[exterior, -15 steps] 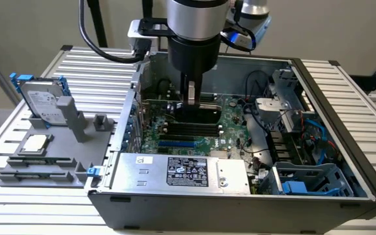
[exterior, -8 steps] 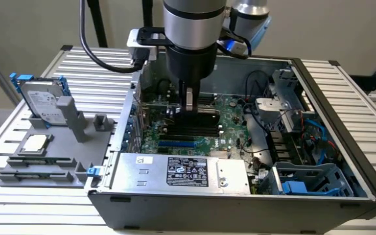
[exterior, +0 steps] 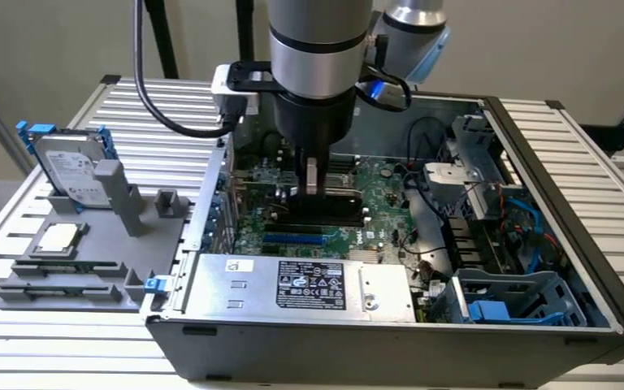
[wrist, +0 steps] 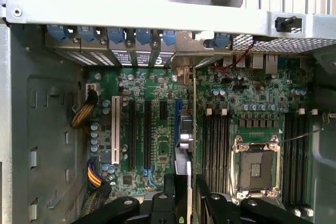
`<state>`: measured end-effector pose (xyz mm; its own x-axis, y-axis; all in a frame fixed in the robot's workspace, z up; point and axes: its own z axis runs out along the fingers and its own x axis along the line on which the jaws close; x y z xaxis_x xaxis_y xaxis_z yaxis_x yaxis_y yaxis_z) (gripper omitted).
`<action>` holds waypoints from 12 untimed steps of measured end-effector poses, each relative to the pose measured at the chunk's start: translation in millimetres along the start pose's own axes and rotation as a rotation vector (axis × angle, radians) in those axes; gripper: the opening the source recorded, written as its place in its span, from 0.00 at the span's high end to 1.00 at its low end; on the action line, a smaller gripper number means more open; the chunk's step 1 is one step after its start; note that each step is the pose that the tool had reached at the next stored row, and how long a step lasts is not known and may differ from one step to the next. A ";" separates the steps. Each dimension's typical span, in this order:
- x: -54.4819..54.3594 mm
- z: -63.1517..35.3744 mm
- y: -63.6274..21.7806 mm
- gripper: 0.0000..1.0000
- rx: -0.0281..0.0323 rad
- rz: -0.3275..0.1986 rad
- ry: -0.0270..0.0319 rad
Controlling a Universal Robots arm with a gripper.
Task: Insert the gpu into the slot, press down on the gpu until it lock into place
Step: 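Insert the gpu into the slot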
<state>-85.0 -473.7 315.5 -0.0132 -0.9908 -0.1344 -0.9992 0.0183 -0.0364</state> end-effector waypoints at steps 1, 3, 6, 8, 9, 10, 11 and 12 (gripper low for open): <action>0.2 1.7 0.3 0.74 0.0002 0.001 0.0001; 0.6 5.3 0.8 0.74 0.0009 0.004 0.0003; 0.9 10.9 1.4 0.74 0.0016 0.009 0.0007; 1.2 14.4 1.6 0.74 0.0017 0.010 0.0014; 1.4 16.2 1.7 0.74 0.0017 0.010 0.0016; 1.6 17.7 1.9 0.74 0.0018 0.010 0.0019; 1.7 19.0 1.9 0.74 0.0017 0.010 0.0023; 1.8 20.3 2.0 0.74 0.0017 0.010 0.0026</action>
<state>-86.3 -472.7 295.2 -0.0231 -0.9910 -0.1322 -0.9989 0.0282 -0.0367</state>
